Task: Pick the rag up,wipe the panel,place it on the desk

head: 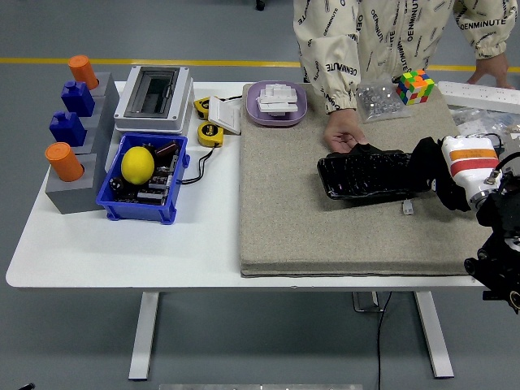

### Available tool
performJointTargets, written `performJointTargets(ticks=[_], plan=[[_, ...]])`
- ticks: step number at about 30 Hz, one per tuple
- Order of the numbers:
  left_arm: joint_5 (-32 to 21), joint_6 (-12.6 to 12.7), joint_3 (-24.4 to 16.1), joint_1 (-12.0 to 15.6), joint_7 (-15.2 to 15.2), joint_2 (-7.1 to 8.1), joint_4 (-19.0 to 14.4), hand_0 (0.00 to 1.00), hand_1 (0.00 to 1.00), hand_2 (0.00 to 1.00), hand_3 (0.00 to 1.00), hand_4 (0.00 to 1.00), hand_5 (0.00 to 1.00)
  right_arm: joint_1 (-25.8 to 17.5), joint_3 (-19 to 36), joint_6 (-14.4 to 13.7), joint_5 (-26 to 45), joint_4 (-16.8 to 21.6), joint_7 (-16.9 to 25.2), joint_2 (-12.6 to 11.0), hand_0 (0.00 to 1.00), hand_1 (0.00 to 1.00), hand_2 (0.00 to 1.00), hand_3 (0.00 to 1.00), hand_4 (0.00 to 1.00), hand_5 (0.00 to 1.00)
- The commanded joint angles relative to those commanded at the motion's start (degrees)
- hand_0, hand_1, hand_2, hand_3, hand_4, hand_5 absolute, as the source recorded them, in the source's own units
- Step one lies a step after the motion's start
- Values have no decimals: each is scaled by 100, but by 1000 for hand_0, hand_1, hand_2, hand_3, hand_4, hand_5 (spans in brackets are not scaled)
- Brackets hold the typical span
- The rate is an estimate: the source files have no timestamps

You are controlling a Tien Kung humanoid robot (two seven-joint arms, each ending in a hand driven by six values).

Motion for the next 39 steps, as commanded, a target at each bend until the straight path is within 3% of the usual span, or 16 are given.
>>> performJointTargets(ticks=[39], plan=[[-14,3,24,9,4,21,1,608,641,654,562,628,441,340,-442,0,-27,307,-86,934,298,415,442,463,956,38]])
